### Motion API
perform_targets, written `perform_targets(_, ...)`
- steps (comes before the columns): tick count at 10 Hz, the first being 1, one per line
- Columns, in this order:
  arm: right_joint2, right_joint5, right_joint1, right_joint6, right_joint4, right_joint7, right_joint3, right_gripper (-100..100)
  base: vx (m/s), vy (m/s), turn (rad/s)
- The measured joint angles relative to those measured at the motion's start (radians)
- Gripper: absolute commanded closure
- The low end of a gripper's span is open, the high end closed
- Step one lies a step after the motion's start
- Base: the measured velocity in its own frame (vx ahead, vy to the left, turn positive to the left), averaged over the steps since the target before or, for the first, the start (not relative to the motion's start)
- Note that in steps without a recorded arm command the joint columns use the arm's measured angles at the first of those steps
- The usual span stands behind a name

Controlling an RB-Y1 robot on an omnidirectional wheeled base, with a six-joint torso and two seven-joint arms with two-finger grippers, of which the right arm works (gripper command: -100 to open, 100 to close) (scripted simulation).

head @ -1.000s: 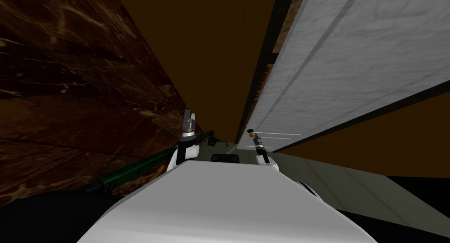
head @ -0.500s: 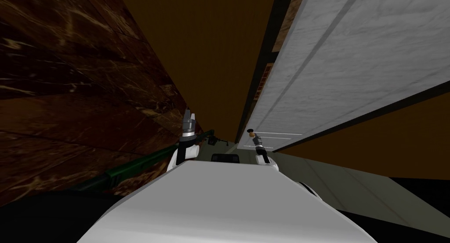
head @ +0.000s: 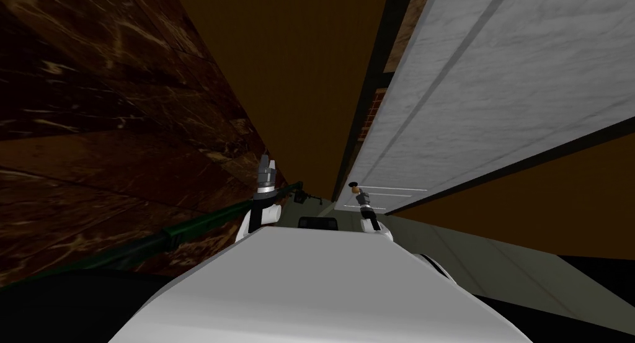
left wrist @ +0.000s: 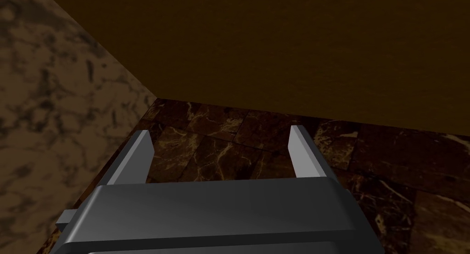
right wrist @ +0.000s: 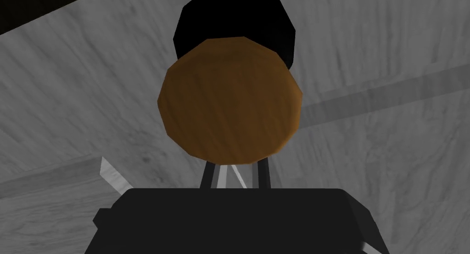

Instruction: Pull the door open

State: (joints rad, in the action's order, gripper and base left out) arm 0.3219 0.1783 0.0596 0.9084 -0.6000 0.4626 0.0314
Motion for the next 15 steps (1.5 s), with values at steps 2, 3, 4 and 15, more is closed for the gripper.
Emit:
perform_targets(2, 0.004, 0.021, -0.012, -0.02, -0.025, 0.055, 0.017, -100, -0.029, -0.017, -0.013)
perform_targets(3, 0.011, 0.031, -0.013, -0.023, -0.029, 0.075, 0.016, -100, -0.027, -0.032, -0.001)
perform_targets(4, 0.015, 0.039, -0.003, -0.015, -0.012, 0.094, 0.018, -100, -0.065, 0.019, 0.08)
perform_targets(15, 0.001, 0.149, -0.028, -0.04, -0.083, 0.356, 0.1, -100, -0.054, -0.003, 0.02)
